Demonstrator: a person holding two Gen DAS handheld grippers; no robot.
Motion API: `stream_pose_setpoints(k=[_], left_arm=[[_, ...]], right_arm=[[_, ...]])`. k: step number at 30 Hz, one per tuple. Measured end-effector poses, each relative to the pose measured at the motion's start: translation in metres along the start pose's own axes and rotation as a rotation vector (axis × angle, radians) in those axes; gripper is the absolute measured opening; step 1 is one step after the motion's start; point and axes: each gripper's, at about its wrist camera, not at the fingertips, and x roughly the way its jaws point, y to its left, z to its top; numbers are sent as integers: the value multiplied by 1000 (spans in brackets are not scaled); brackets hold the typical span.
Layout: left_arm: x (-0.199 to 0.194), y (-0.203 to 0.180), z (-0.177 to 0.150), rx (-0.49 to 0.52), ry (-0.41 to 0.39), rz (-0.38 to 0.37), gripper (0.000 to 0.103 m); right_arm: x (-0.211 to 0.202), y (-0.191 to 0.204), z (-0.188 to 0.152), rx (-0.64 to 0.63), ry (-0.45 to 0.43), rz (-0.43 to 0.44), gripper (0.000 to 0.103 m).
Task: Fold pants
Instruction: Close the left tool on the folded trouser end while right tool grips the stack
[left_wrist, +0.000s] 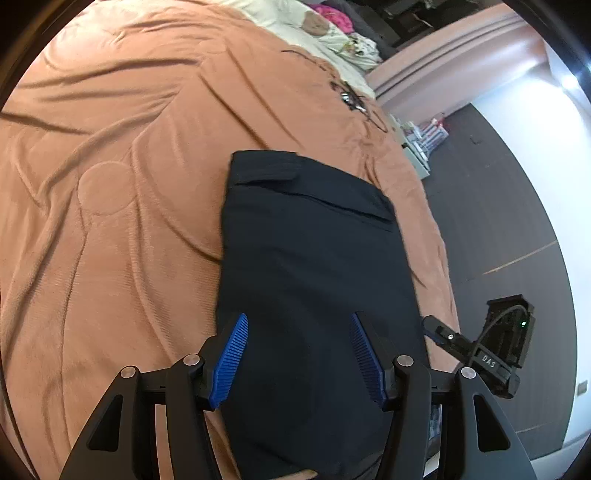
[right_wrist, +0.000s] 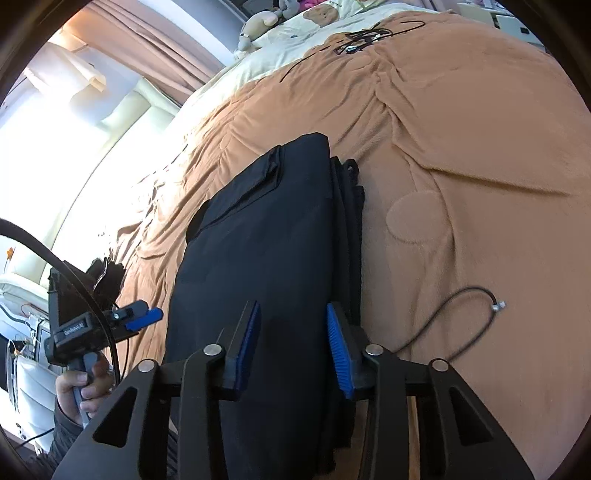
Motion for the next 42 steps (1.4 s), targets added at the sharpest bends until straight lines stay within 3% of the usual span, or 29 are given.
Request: stream_pose_setpoints(k=[11,12,15,17,24,28,32,35,41,42], left_arm=[[20,24,8,-40,29,14,55],[21,25,8,-42,29,12,55],[25,33,11,-65,22,-7,55],[26,38,11,-84,19,-21,55],[22,36,11,-74,13,-15,54],[23,33,10,-61,19,-1,54],[29,35,8,-64,26,20,54],[30,38,6,-68,26,16,54],[32,37,-9,-81,48,-26,53],[32,35,-14,-74,53,-28,47]], right_arm=[[29,-6,25,10,28,2,32],[32,-7,27,9,35,5,21],[36,-5,29,9,43,17,3],[32,-4,29,4,28,21,1],[11,-13,22,24,-45,-24,0],[18,-19,14,41,0,-25,2],[7,-14,15,28,-12,-37,5],[1,-15,15,23,-13,-59,9],[9,-31,3,82,48,-25,10],[11,-32,1,88,56,-20,10]])
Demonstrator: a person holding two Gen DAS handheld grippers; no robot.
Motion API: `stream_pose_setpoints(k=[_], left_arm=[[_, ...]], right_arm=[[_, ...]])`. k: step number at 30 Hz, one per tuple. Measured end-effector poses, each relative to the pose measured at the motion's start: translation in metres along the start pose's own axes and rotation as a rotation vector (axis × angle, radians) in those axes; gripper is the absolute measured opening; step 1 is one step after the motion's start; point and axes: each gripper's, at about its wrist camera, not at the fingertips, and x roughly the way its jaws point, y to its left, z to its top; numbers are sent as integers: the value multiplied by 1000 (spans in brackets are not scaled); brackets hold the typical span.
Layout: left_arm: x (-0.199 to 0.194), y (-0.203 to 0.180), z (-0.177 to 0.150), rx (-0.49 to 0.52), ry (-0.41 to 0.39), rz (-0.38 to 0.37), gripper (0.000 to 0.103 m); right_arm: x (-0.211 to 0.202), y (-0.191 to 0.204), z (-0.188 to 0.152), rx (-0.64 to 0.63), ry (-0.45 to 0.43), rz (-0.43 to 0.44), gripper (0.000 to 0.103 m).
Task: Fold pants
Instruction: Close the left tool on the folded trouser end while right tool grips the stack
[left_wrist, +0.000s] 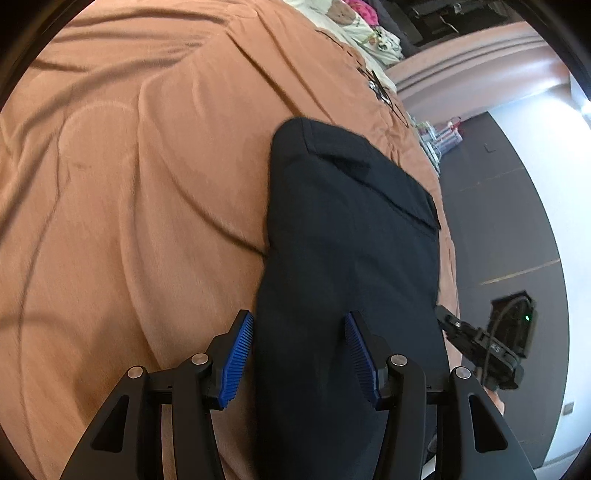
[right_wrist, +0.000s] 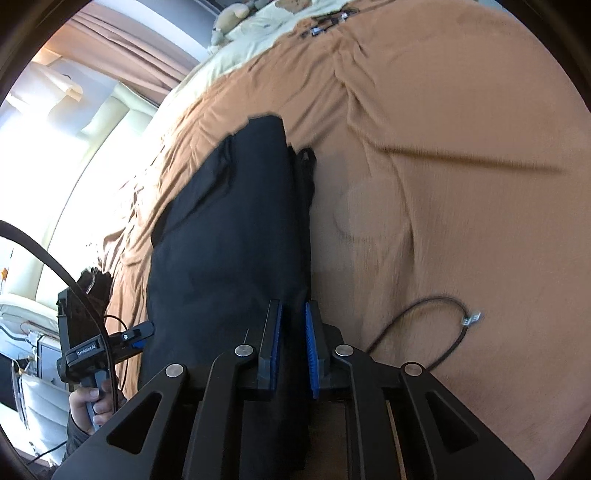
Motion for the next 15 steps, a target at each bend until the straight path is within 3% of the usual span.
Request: stream_pose_setpoints(k=[3,6,15], left_arm=[[2,0,-9,-8,24,5,26],[-3,-2,-12,-28,42,11,11],[-28,-13,-6,-3,24,10,7]], right_arm=[[-2,-7,-3,29,5,31,10],[-1,-8,-1,38,8,45,10],[3,-8,-4,46,25,90,10]])
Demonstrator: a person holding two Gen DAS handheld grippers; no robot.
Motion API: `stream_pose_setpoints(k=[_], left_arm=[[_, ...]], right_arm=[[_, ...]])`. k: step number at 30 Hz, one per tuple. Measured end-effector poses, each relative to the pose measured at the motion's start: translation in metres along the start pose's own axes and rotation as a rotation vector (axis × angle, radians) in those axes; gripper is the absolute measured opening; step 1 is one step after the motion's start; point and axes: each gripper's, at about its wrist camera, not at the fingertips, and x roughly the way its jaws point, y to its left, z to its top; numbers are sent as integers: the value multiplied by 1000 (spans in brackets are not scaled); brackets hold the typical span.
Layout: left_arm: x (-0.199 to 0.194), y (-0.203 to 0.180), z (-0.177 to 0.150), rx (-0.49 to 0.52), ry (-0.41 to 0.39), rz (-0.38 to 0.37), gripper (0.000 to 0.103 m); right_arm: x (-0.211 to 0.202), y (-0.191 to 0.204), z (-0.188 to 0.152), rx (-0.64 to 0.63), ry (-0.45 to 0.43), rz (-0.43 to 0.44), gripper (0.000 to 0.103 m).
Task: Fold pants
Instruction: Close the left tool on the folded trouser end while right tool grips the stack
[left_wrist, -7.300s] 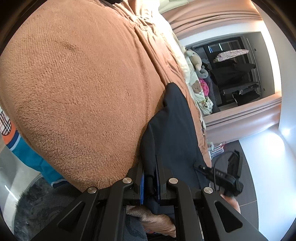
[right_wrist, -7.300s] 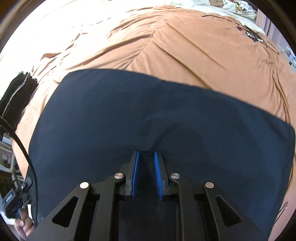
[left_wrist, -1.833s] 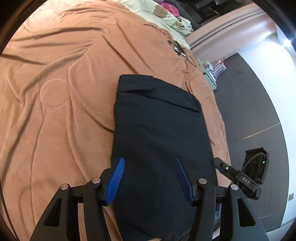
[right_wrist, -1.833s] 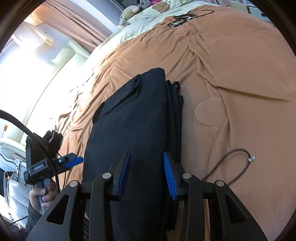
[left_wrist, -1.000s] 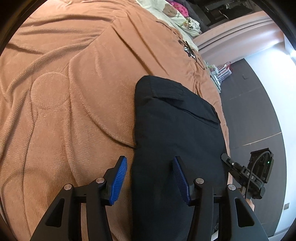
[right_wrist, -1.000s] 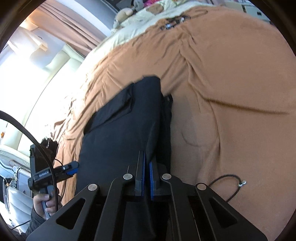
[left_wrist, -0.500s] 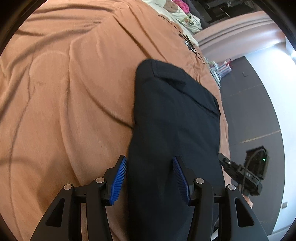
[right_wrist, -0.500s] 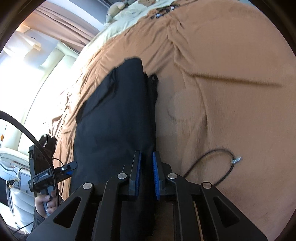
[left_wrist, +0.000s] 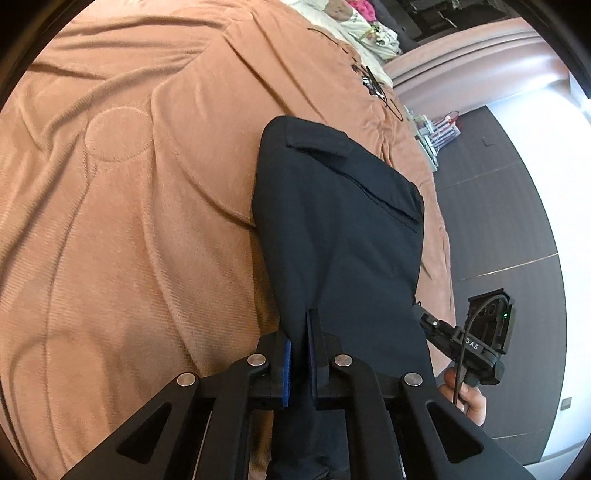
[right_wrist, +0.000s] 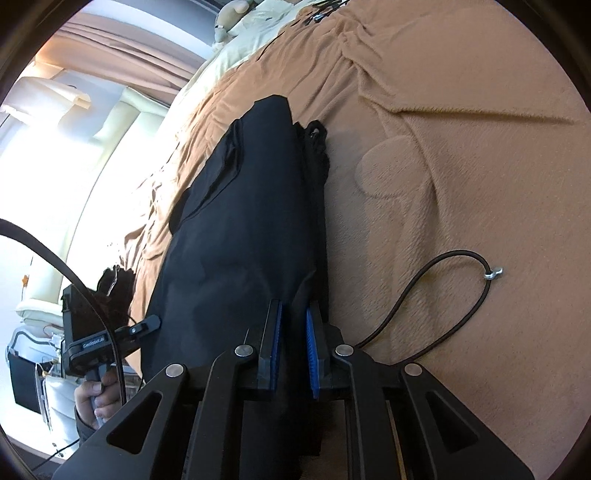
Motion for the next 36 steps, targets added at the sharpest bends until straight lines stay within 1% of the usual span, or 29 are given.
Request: stream_pose_setpoints(k=[4,5,7,8,10,13,16,24,27,33,36], left_arm=[[6,6,4,-12,19,9,8],[8,7,6,-15,21,8,10],[11,9,11,-12,11,8,19],[12,10,13,-14,2,8,27],[13,14,19,-20,-9,14,29],[18,15,30,-19,-8,11,30],[23,16,39,-20,0,11,30],[39,18,60,-14,20,14,31],[44,18,67,4,37,31,31],[47,17,79,6,39,25,31],[45,19,82,-3,23,24,36]], right_arm=[[-3,-2,6,-7,-1,-8,11],[-5,-5,9,4,-4,-2,18],[-7,-11,14,26,-23,3,43],[-6,-11,14,32,-30,11,46],[-2,-14,18,37,-31,37,47],[9,-17,23,44,-3,50,47],[20,-19,29,55,22,60,47],[46,-26,48,97,74,139,47],[56,-28,57,109,97,171,47],[65,-30,70,108,114,186,47],[67,-33,70,112,111,200,47]])
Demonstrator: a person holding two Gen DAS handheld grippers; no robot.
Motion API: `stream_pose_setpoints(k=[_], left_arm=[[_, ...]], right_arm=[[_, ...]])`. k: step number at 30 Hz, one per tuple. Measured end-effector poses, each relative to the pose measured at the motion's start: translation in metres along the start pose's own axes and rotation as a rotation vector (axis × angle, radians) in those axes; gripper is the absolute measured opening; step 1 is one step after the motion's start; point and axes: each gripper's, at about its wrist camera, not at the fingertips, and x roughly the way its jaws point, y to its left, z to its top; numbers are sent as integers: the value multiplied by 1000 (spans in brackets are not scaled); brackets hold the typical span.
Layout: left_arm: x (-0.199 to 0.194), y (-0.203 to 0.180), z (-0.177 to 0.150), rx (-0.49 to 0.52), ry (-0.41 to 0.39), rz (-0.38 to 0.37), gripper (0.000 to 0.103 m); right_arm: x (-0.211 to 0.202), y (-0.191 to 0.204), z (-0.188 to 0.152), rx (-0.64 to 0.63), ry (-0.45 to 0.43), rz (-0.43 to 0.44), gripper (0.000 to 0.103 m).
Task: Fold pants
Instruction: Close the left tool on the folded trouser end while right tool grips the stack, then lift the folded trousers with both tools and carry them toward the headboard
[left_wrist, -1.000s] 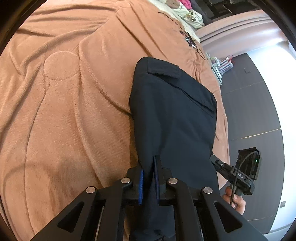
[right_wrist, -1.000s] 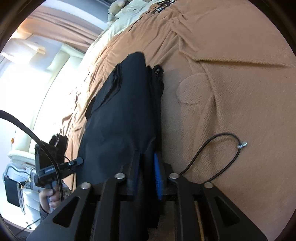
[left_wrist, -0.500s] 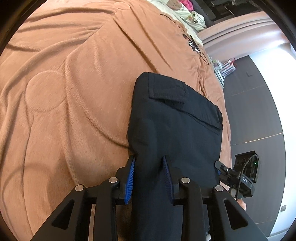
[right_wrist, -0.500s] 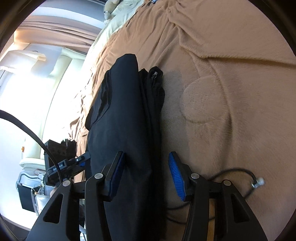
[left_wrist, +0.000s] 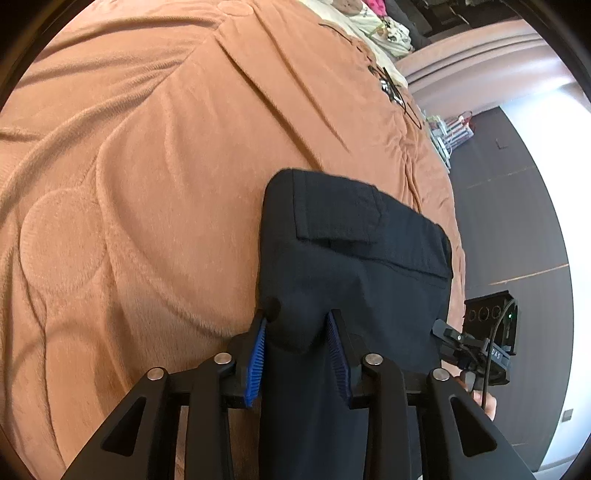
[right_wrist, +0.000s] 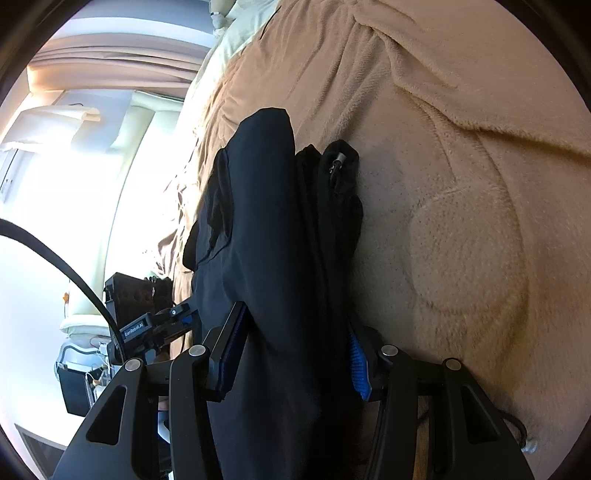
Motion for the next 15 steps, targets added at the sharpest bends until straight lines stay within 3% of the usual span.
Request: stream_pose_setpoints(k=[6,12,15], left_arm=[[-3,6,4,-2,-13,-29,38],[3,2,20,15,-27,-31,37],[-1,-7,22,49,-49,-22,25]], right_arm=[[3,-5,2,5,-15,28,46],[-1,4,-3,-40,-50,19,29],[-6,13,-11,-86,-83,11,26]])
